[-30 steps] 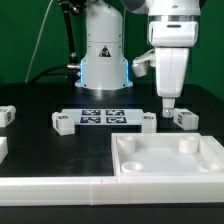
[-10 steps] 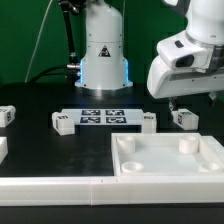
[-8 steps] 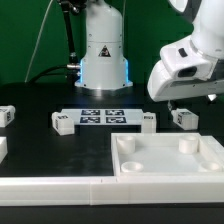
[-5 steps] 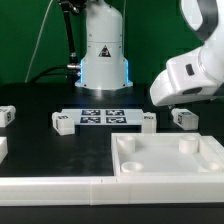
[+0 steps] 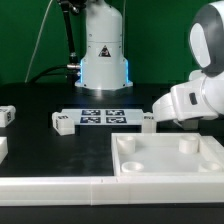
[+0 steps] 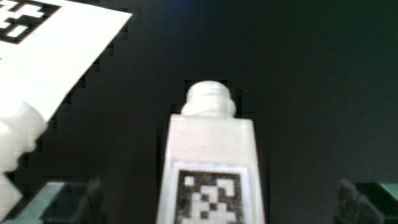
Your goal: Assemble one leg
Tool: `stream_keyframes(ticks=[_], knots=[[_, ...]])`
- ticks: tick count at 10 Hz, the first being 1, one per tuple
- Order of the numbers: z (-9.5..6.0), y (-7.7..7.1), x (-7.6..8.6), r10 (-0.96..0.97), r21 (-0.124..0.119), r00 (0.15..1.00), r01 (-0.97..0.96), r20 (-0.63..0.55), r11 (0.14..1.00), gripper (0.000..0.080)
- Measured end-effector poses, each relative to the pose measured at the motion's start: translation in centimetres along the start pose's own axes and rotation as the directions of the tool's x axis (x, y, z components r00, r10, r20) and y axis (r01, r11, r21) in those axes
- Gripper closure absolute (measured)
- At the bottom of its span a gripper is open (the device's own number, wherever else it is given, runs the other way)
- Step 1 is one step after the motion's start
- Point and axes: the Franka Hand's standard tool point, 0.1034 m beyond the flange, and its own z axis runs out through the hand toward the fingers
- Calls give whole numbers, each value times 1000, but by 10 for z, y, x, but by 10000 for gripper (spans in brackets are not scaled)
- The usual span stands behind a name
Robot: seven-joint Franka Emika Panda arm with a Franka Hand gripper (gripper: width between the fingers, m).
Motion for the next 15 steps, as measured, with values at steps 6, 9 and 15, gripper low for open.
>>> stream_keyframes(ticks=[6,9,15], knots=[[13,0,2,0,-2,1000,0,-5,1000,251],[13,0,2,0,-2,1000,0,-4,1000,512],[9,-1,-1,-13,3,1000,13,-1,1000,512]])
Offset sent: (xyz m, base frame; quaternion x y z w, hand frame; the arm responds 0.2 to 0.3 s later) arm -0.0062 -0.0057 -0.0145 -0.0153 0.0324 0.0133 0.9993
